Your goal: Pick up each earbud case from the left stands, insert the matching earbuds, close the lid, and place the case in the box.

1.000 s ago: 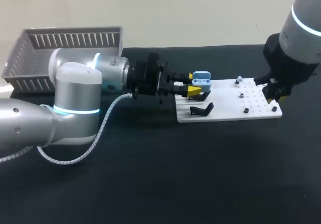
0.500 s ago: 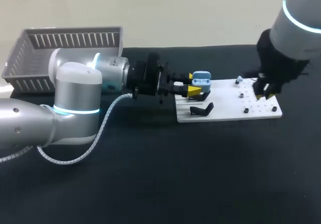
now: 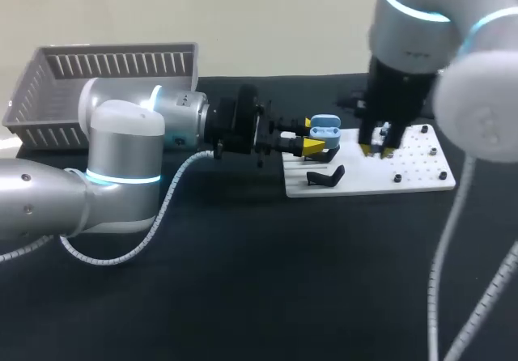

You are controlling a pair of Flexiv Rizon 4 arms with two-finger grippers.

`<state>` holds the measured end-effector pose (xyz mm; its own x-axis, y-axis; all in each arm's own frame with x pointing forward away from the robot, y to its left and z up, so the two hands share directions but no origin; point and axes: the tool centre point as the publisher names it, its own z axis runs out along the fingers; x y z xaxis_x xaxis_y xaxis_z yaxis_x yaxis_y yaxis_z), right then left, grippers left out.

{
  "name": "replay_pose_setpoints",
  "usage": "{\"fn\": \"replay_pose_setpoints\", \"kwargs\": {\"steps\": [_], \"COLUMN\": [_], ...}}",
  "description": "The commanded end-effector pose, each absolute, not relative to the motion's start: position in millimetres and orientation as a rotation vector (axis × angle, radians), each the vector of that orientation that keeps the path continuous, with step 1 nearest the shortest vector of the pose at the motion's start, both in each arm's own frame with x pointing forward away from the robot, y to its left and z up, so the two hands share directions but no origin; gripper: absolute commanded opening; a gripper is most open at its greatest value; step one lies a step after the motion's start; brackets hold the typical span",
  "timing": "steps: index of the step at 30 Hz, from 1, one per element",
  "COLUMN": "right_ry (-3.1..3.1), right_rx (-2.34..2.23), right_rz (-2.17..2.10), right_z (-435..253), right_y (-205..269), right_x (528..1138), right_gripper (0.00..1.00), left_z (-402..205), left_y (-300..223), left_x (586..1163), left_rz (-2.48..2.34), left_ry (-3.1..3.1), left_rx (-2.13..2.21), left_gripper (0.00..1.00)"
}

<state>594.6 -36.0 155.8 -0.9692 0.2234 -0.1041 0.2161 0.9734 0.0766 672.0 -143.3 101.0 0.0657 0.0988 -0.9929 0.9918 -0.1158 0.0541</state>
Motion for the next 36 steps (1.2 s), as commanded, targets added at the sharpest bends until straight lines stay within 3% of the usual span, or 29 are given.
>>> {"fn": "replay_pose_setpoints", "kwargs": {"steps": [1,13,36], "right_ry": [3.001,3.001,2.941], "right_rx": [0.348,0.348,0.921], "right_rz": [0.118,0.118,0.025], "right_z": [159,159,177], "right_y": [-36,-36,8], "right_x": [597,597,627], "right_gripper": [0.00,0.00,0.00], "left_z": [100,100,100], "left_y": [-143,-143,-143], "left_x": [671,671,671], "left_rz": [-1.193,-1.193,-1.193], "left_ry": [1.180,1.180,1.180], "left_rx": [1.392,1.392,1.392], "left_gripper": [0.00,0.00,0.00]}}
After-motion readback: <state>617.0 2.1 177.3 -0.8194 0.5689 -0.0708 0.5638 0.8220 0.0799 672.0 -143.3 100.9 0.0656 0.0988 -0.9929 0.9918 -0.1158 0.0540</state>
